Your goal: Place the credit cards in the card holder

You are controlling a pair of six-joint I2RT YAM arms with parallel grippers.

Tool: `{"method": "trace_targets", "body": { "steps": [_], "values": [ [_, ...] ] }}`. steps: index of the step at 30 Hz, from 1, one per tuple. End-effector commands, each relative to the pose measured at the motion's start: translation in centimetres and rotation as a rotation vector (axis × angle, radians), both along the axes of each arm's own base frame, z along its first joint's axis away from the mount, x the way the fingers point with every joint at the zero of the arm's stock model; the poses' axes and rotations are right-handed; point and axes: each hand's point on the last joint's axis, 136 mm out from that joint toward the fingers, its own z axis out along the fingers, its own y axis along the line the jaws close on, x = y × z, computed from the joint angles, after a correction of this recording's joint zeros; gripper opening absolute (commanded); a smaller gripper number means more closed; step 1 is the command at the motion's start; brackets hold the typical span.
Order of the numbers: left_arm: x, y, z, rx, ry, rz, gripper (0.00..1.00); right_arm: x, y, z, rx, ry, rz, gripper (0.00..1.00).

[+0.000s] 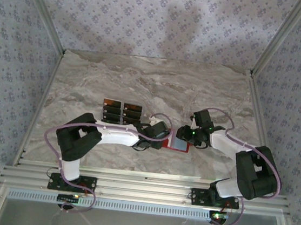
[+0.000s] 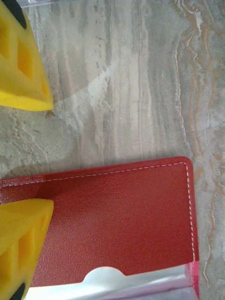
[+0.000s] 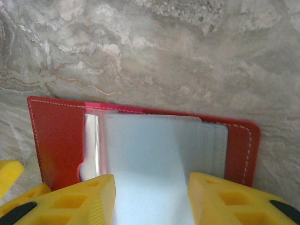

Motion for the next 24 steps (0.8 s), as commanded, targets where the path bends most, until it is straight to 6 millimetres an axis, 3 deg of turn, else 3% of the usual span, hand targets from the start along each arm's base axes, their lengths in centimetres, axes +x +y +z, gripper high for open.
{"method": "trace_targets", "body": {
  "steps": [1, 13, 24],
  "values": [
    [-0.6, 0.1, -1.0, 0.006, 0.019, -0.008, 0.52, -0.5, 0.2, -1.0, -0.012, 0.044, 0.017, 0.48],
    [-0.9, -0.1, -0.9, -0.038, 0.007, -0.014, 0.52, -0.2, 3.8, 0.6, 0.069, 0.02, 0.062, 0.48],
    [-1.3, 0.5, 1.2, -0.128, -0.054, -0.028, 0.59, -0.3, 3.8, 0.3, 0.071, 0.028, 0.037, 0.48]
  ]
}}
